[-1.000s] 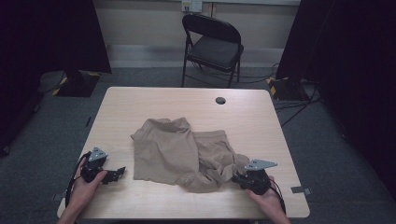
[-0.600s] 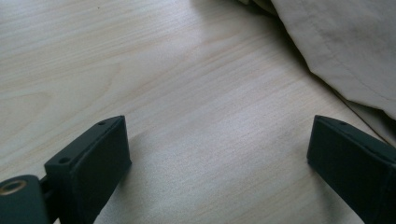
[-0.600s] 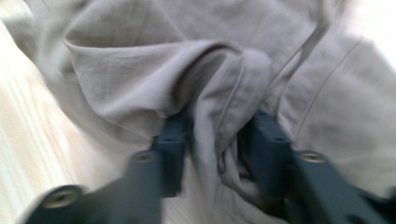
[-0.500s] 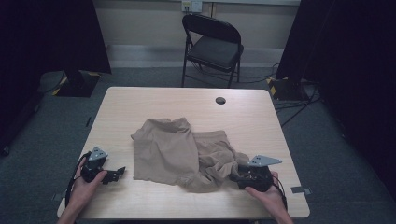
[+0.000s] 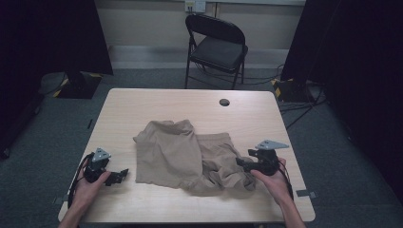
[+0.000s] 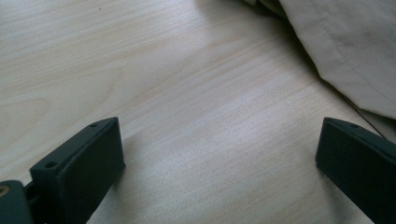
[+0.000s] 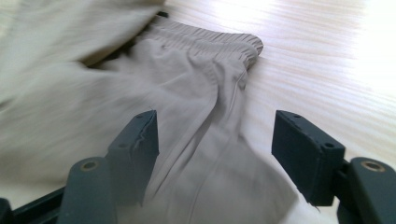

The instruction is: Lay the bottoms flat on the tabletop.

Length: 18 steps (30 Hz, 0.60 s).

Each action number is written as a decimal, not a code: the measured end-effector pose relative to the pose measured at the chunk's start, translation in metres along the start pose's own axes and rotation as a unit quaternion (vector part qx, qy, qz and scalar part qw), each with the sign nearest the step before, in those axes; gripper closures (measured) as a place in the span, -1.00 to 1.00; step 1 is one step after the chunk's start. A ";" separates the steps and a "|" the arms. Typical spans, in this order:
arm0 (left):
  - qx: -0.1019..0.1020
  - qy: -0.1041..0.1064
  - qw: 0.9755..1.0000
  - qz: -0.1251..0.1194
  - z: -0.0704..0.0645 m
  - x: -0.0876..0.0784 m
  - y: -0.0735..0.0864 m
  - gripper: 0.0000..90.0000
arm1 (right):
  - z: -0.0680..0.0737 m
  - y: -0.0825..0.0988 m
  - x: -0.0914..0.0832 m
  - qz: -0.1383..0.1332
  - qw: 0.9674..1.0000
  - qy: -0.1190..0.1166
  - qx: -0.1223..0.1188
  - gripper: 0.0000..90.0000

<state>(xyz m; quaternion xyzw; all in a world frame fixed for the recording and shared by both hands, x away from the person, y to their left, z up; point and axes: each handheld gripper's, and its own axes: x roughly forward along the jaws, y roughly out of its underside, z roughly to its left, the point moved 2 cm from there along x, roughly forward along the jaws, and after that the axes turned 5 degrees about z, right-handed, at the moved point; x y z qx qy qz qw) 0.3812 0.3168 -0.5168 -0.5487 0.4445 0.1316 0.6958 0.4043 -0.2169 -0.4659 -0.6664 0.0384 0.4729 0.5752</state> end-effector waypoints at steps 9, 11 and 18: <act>-0.025 0.023 0.999 0.001 0.002 -0.005 -0.021 -0.56 | -0.006 0.003 0.040 0.039 0.999 0.032 -0.003 -0.58; -0.012 0.031 0.999 -0.022 -0.001 -0.010 -0.041 -0.55 | -0.005 0.007 0.044 0.047 0.998 0.037 -0.011 -0.62; 0.019 0.053 0.997 -0.051 -0.009 -0.008 -0.100 -0.53 | -0.004 0.011 0.050 0.065 0.997 0.043 -0.013 -0.65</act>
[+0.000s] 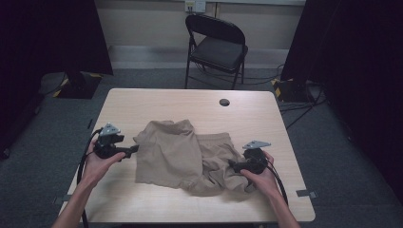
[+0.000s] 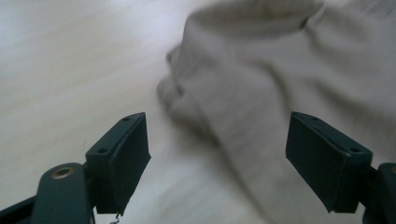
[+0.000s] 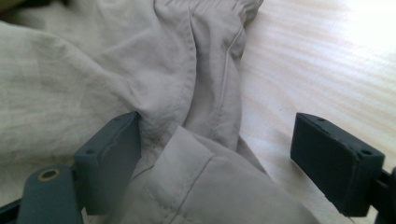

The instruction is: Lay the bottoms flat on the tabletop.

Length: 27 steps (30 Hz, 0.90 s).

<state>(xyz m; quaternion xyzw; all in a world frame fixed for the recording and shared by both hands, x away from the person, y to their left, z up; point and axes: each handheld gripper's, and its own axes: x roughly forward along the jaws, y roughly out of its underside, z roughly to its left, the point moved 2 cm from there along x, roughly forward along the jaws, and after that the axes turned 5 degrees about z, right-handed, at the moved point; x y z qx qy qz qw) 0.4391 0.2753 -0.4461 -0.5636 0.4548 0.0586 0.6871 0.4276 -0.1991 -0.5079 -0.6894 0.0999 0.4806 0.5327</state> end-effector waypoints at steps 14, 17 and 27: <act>0.046 0.034 0.998 0.014 -0.036 0.084 -0.073 -0.46 | -0.002 0.003 0.003 -0.018 1.000 -0.005 -0.018 -0.69; 0.024 0.051 0.998 0.018 -0.045 0.102 -0.079 -0.51 | -0.002 0.003 0.003 -0.020 1.000 -0.004 -0.019 -0.69; 0.043 0.032 0.997 0.061 -0.065 0.141 -0.069 -0.60 | -0.002 0.004 0.004 -0.024 1.000 -0.006 -0.020 -0.69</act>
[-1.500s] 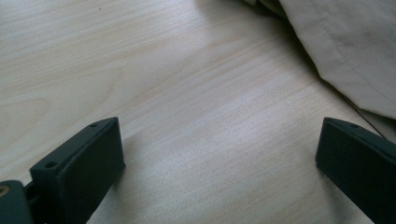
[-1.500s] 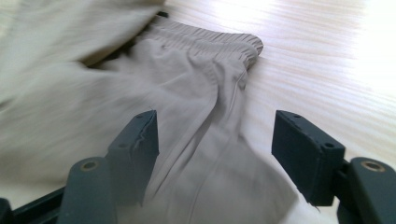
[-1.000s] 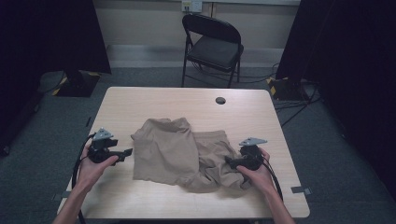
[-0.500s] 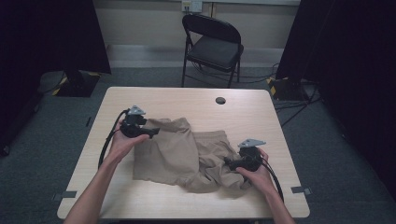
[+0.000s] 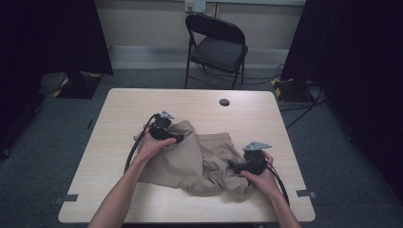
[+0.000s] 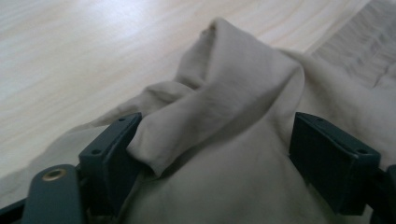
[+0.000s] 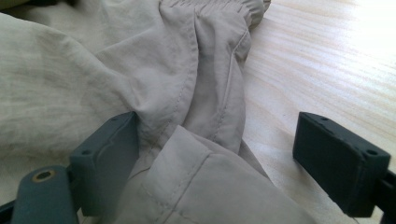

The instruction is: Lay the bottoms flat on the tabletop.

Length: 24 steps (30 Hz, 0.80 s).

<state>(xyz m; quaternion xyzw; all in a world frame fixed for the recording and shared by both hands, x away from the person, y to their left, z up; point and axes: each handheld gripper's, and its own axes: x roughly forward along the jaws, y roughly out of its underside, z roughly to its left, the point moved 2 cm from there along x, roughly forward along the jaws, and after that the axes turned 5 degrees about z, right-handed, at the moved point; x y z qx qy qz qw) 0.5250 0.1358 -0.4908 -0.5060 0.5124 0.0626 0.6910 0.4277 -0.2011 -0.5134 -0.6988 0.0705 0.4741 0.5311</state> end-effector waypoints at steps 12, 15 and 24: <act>-0.067 0.032 0.996 -0.052 0.008 -0.008 0.007 0.59 | 0.000 0.000 0.000 0.000 1.000 0.000 -0.001 -0.69; -0.067 0.052 0.994 -0.073 0.013 -0.023 0.007 0.78 | 0.000 0.000 0.000 0.001 1.000 0.001 -0.001 -0.69; -0.052 0.082 0.984 -0.149 0.007 -0.083 0.023 0.81 | 0.000 0.000 0.000 0.000 1.000 0.001 -0.001 -0.69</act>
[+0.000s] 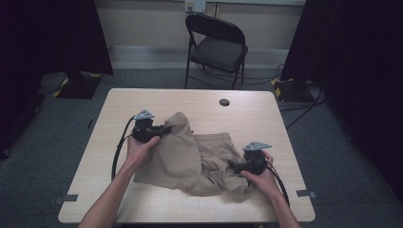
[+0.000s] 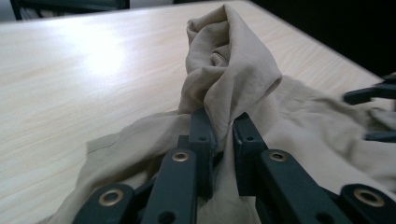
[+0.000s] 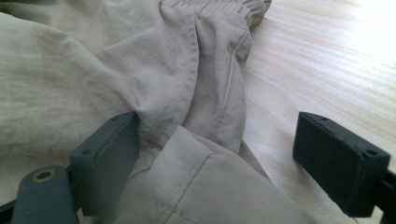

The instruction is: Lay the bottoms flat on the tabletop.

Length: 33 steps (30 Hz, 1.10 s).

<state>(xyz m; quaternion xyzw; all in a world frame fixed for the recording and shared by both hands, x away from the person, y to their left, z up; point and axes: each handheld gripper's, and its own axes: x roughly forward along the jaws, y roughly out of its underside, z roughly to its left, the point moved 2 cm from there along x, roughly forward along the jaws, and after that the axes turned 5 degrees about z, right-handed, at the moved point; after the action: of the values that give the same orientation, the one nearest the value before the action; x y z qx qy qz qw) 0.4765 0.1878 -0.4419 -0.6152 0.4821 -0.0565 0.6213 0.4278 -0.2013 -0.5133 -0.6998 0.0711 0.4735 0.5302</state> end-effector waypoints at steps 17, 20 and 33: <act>0.023 0.020 0.995 0.094 -0.015 -0.079 0.123 0.87 | 0.000 0.000 0.000 -0.001 1.000 -0.001 0.002 -0.69; 0.036 0.005 0.993 0.109 -0.015 -0.074 0.131 0.86 | 0.000 0.000 0.000 -0.001 1.000 -0.001 0.002 -0.69; 0.022 0.017 0.999 0.032 -0.010 -0.108 0.091 0.14 | 0.001 -0.006 -0.002 0.012 1.000 0.000 0.005 -0.62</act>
<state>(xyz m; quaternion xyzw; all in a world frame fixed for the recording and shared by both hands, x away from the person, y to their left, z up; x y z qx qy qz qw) 0.3648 0.2739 -0.4573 -0.5845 0.5103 -0.0580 0.6282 0.4299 -0.1987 -0.5077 -0.6963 0.0811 0.4796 0.5279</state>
